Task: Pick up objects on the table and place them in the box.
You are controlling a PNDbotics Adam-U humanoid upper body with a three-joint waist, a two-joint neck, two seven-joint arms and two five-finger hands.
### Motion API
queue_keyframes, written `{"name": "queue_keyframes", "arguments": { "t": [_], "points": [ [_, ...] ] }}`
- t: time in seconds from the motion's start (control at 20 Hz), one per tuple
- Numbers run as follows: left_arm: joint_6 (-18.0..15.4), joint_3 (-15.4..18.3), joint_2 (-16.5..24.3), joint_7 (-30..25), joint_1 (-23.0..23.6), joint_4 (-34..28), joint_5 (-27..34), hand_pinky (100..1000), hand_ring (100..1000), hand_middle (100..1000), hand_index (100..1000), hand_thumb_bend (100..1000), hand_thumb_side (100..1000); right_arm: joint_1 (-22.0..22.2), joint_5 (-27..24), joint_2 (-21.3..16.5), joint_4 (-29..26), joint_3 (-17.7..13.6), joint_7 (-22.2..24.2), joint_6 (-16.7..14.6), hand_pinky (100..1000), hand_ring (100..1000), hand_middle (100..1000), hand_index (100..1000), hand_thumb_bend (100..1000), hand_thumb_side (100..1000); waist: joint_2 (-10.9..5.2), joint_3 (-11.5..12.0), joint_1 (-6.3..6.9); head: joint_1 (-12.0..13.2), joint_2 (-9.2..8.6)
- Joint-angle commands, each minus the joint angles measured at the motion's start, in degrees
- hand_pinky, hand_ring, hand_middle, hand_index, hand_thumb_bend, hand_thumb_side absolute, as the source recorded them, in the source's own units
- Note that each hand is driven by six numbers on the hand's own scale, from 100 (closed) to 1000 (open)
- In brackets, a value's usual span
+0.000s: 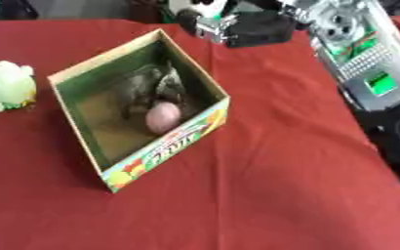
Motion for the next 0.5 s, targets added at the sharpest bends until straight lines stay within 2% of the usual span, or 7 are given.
{"name": "queue_keyframes", "arguments": {
  "t": [0.05,0.1,0.15,0.3,0.5],
  "points": [
    [0.3,0.7,1.7,0.0,-0.5,-0.9,-0.3,655,667,725,813,327,883,1.2,-5.0,-3.8,-4.0,-3.7,-6.6,1.2,670,826,766,880,100,893,-0.99,-0.3,0.23,0.7,-0.13],
    [0.4,0.7,1.8,0.0,-0.4,-0.9,-0.3,659,671,725,813,326,882,2.2,-7.2,-4.4,-5.0,-4.7,-9.1,1.1,670,827,775,882,100,1000,-0.98,-0.5,0.25,0.9,-0.13],
    [0.6,0.8,1.9,0.1,-0.3,-0.9,-0.3,659,672,725,812,310,878,3.2,-9.2,-5.0,-5.7,-5.7,-11.7,1.1,668,826,771,882,100,971,-0.96,-0.6,0.28,1.1,-0.08],
    [1.2,0.9,2.3,0.3,0.0,-0.9,-0.4,659,671,726,813,289,876,6.7,-14.1,-6.6,-7.9,-8.2,-18.8,0.7,664,826,781,882,100,1000,-0.92,-1.1,0.4,1.6,0.16],
    [1.3,0.9,2.8,0.1,0.5,-0.9,-0.5,660,672,727,815,290,881,10.5,-19.9,-7.7,-8.5,-10.3,-27.5,-2.9,660,827,797,886,100,1000,-0.88,-1.6,0.62,1.3,-0.2]
  ]
}}
